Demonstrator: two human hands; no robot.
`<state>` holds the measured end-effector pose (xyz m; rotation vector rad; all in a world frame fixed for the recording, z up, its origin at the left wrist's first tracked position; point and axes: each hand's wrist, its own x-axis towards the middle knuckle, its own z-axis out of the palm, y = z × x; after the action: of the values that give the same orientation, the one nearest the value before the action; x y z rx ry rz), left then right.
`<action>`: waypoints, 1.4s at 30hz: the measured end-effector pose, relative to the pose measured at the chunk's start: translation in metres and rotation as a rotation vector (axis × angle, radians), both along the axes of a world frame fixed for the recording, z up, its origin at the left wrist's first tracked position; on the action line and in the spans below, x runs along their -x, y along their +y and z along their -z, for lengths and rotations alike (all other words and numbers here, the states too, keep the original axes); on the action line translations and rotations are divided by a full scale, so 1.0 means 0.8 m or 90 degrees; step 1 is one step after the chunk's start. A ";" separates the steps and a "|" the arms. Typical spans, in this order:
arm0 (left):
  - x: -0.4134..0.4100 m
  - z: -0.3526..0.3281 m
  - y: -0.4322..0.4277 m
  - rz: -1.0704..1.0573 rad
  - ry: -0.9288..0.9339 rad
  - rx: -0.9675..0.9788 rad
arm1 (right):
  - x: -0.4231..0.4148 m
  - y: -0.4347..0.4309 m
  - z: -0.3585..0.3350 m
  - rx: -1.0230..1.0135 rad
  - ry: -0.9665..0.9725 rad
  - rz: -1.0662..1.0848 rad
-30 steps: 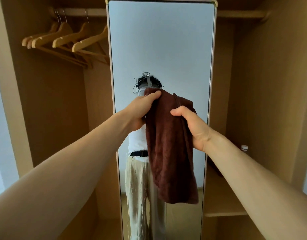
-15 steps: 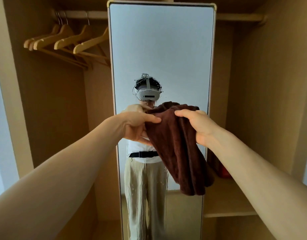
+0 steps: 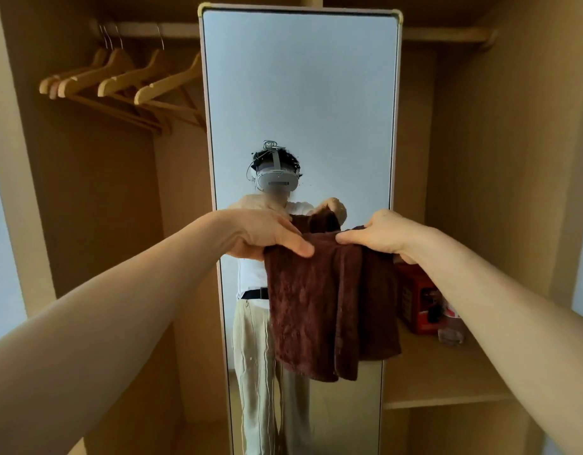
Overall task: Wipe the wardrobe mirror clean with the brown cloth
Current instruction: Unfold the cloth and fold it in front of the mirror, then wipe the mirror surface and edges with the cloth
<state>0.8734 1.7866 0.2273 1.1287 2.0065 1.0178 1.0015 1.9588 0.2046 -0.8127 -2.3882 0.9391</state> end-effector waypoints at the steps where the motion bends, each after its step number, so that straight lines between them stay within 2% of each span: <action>1: -0.003 0.000 0.002 -0.019 0.104 0.044 | 0.000 0.002 -0.001 0.039 -0.001 -0.022; 4: -0.007 0.002 0.011 -0.089 0.363 0.048 | 0.001 0.002 0.001 0.147 0.030 -0.065; 7: -0.013 0.003 0.014 -0.125 0.444 0.034 | 0.004 -0.001 0.006 0.124 0.053 -0.049; 11: -0.012 0.007 0.017 -0.184 0.392 -0.036 | 0.001 -0.012 0.007 -0.061 0.057 -0.015; 14: -0.010 0.007 0.014 -0.240 0.303 -0.100 | -0.006 -0.028 0.001 -0.200 0.119 -0.017; 17: -0.014 -0.001 0.013 -0.249 0.172 -0.167 | -0.011 -0.047 -0.005 -0.131 0.134 -0.113; 21: -0.023 -0.018 0.019 -0.242 0.092 -0.262 | -0.001 -0.061 -0.006 -0.062 0.165 -0.219; 26: -0.037 -0.039 0.030 -0.229 -0.032 -0.419 | 0.023 -0.072 -0.017 -0.142 0.240 -0.148; 30: -0.043 -0.057 0.037 -0.207 -0.087 -0.506 | 0.038 -0.064 -0.029 -0.151 0.389 -0.133; 33: -0.044 -0.068 0.034 -0.198 -0.033 -0.491 | 0.039 -0.042 -0.043 -0.126 0.427 -0.144; 36: -0.044 -0.080 0.030 -0.259 0.125 -0.485 | 0.040 -0.025 -0.059 -0.181 0.405 -0.144; 40: -0.045 -0.099 0.028 -0.268 0.257 -0.498 | 0.041 -0.015 -0.087 -0.401 0.401 -0.100; 42: -0.045 -0.110 0.032 -0.268 0.260 -0.472 | 0.044 -0.012 -0.105 -0.552 0.398 -0.080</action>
<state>0.9092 1.8123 0.3151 1.3873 2.3104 1.9965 0.9661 1.9489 0.2887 -0.0187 -1.9751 0.0853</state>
